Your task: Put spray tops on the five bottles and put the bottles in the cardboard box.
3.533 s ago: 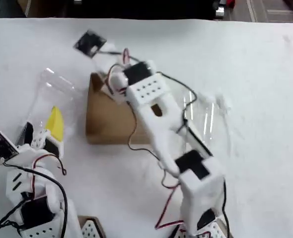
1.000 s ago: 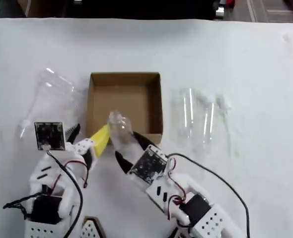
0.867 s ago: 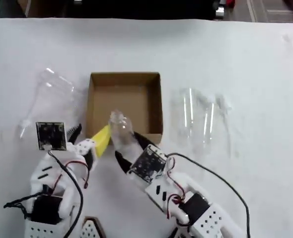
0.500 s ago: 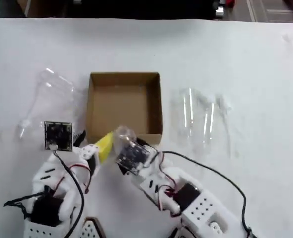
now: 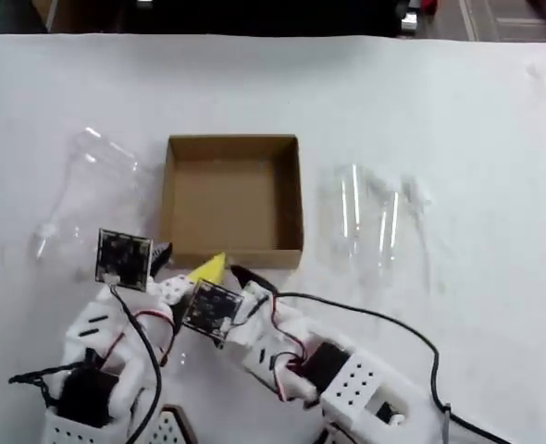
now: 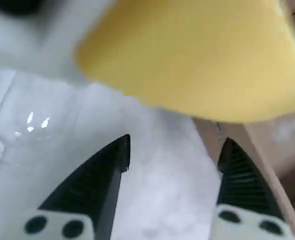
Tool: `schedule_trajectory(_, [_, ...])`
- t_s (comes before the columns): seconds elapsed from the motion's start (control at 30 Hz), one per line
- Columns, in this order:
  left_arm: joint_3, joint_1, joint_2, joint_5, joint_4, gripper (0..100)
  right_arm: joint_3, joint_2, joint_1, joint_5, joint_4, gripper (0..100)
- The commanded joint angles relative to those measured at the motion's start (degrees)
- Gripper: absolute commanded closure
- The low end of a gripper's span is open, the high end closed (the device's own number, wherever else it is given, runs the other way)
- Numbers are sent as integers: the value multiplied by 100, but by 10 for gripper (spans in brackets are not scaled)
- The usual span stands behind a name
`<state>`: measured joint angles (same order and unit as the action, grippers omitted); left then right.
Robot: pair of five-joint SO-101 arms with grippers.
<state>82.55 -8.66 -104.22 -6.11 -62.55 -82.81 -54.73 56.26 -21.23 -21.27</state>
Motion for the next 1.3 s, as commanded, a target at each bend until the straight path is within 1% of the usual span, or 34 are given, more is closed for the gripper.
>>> schedule_trajectory(0.0, [-35,-48,-31,53,167,718,246,13,31,-62,13,755])
schedule_trajectory(0.1, [-79,57,-31,53,158,718,255,13,31,-97,-4,755])
schedule_trajectory(0.23, [-308,716,-31,18,149,718,378,-242,31,-105,-426,755])
schedule_trajectory(0.3, [-369,1059,-31,18,167,718,492,-673,31,-105,-919,755])
schedule_trajectory(0.4, [-352,1385,-31,9,308,718,668,-1640,22,-105,-1771,755])
schedule_trajectory(0.53, [-343,1560,-31,9,360,718,1275,-2932,-171,-70,-3125,755])
schedule_trajectory(0.63, [-334,1560,-31,9,360,718,1653,-3090,-207,-123,-4312,755])
schedule_trajectory(0.7, [-334,1543,-31,9,369,718,1468,-2826,-514,-193,-4180,755])
schedule_trajectory(0.73, [-334,1543,-31,9,369,718,1407,-2598,-549,-185,-4048,755])
schedule_trajectory(0.97, [-334,1543,-31,44,352,718,1547,-892,505,-246,-3925,755])
schedule_trajectory(1.1, [-255,1552,-31,53,431,718,1697,-286,919,-580,-4084,755])
schedule_trajectory(1.13, [-220,1552,-31,53,510,718,1714,-163,998,-545,-4040,755])
schedule_trajectory(1.27, [-97,1587,-31,53,721,718,1723,48,1402,-18,-3741,755])
